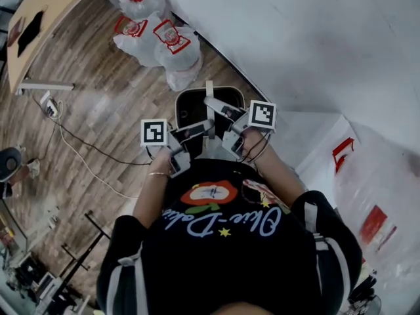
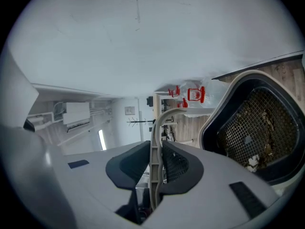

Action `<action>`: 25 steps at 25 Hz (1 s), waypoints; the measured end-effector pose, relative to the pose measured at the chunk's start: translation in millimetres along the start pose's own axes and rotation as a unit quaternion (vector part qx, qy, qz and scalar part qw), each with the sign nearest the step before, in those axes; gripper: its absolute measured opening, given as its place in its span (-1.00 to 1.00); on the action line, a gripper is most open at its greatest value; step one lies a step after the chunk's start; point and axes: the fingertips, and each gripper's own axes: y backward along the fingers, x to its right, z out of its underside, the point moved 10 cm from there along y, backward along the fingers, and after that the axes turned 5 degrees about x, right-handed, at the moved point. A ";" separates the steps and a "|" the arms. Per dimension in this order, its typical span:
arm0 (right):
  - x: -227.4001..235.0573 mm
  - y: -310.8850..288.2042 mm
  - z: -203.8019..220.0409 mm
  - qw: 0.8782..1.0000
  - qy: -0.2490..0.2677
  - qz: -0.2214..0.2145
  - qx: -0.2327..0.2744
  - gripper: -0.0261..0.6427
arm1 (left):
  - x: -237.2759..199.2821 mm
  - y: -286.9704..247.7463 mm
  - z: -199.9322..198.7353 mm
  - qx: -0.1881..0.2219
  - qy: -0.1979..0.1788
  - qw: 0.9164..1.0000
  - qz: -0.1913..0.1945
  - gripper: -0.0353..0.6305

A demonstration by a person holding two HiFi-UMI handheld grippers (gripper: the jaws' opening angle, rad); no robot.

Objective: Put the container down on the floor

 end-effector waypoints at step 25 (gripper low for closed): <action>45.3 -15.2 -33.3 0.994 0.006 0.078 0.074 -0.72 | -49.3 -37.9 -56.0 -0.096 0.047 0.994 -0.020 -0.71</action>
